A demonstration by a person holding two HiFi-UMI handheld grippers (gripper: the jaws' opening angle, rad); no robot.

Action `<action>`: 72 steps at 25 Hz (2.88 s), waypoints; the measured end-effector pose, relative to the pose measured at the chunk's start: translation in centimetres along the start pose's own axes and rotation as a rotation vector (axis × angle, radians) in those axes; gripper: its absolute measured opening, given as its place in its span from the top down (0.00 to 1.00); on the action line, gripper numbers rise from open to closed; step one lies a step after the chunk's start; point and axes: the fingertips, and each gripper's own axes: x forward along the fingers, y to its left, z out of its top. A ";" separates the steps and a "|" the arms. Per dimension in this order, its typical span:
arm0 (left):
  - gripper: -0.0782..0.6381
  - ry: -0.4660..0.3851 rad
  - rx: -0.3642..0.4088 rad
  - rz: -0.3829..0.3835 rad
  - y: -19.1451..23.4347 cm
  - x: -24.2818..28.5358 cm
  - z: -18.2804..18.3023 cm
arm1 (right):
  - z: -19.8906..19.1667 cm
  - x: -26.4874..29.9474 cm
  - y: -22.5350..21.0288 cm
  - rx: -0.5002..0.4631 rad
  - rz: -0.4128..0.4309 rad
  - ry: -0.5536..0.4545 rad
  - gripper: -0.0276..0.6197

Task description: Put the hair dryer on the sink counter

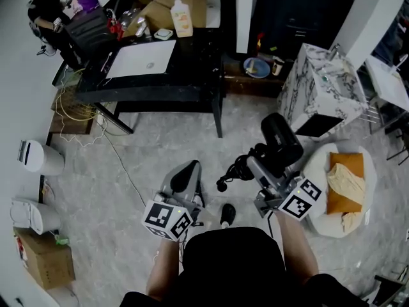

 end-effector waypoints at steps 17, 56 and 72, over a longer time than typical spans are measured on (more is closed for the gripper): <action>0.89 0.015 -0.003 -0.010 1.5 6.8 0.2 | 1.7 2.8 -4.8 -0.037 0.000 0.058 0.62; 0.89 -0.033 -0.028 0.166 15.9 22.0 6.6 | 7.1 23.1 -18.6 -0.098 0.118 0.270 0.62; 0.89 -0.026 -0.035 0.271 20.8 27.3 8.3 | 7.4 31.0 -24.7 -0.138 0.172 0.384 0.62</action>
